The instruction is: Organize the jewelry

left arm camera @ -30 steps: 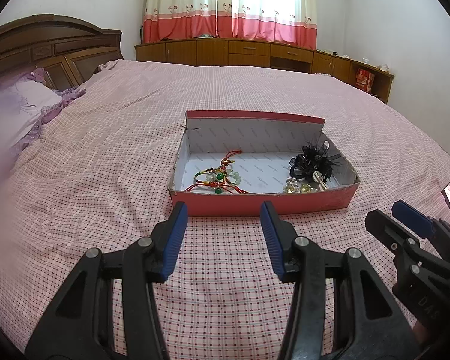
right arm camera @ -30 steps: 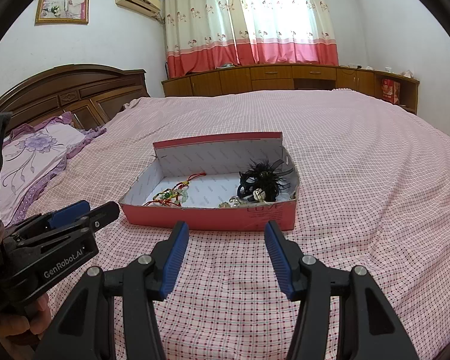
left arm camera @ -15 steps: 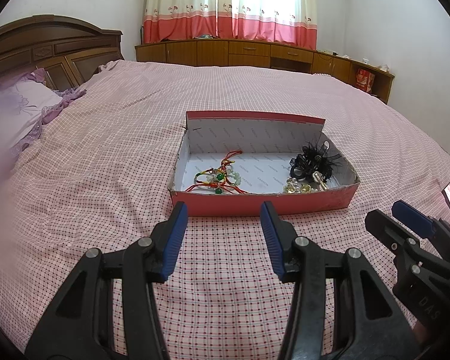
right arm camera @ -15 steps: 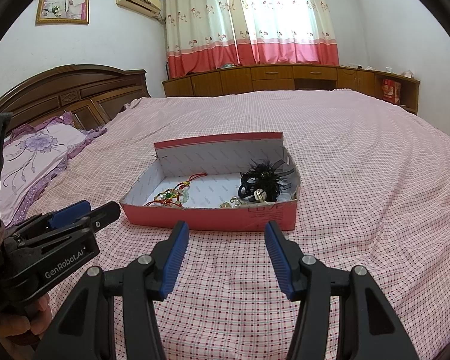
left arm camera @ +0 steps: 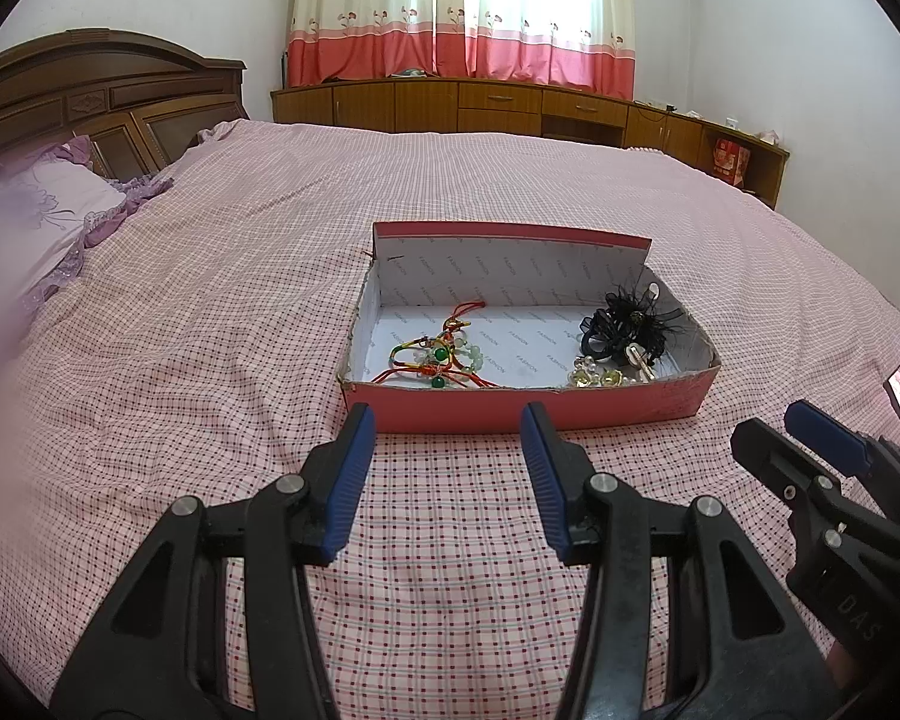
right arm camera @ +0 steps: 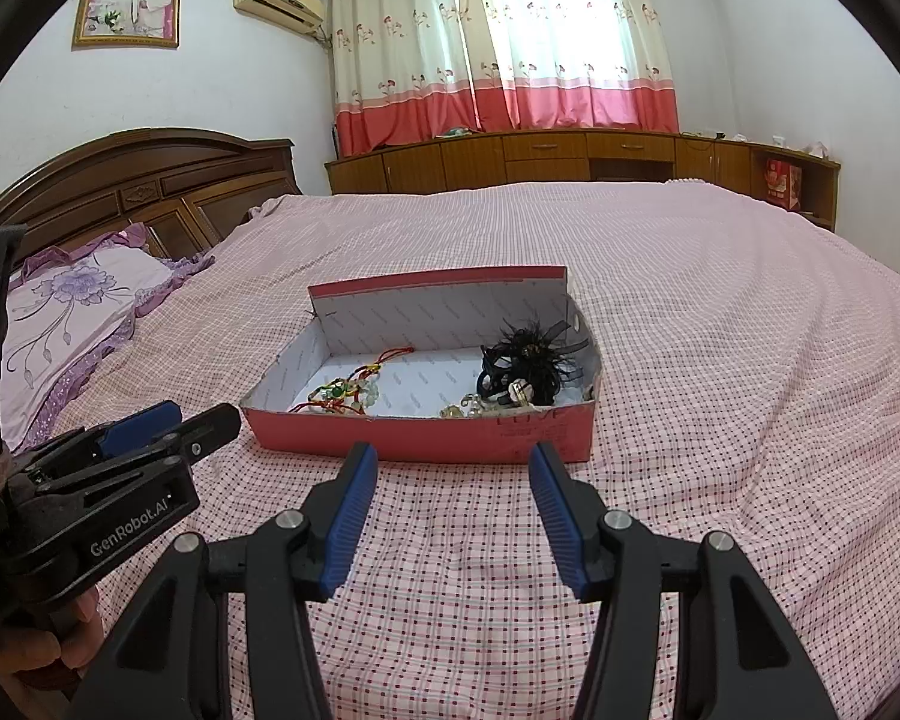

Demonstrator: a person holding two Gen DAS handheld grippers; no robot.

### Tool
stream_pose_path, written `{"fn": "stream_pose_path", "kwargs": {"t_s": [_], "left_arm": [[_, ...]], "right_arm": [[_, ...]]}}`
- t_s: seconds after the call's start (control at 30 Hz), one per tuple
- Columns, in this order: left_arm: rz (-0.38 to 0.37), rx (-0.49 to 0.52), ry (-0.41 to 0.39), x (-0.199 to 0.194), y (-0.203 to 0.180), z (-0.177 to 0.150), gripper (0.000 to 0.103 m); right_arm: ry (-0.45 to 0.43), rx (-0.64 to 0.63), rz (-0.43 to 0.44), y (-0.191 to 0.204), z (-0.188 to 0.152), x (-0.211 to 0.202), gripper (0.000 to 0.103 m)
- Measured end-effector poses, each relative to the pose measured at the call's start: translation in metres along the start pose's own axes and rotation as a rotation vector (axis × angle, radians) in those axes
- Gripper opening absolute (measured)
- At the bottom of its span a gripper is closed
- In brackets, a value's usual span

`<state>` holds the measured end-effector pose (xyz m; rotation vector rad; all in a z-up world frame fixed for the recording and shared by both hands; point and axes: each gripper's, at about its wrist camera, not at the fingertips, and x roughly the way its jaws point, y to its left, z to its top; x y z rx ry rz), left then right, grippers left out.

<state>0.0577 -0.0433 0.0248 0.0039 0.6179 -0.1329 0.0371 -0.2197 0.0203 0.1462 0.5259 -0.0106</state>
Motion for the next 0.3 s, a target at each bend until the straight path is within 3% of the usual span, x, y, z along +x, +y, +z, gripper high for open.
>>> {"fn": "stream_pose_path", "kwargs": {"t_s": [0.3], "left_arm": [[-0.004,-0.002,0.006,0.0006,0.0,0.0001,0.042]], "right_arm": [[0.001,-0.002,0.001,0.0016,0.0014,0.0,0.056]]}}
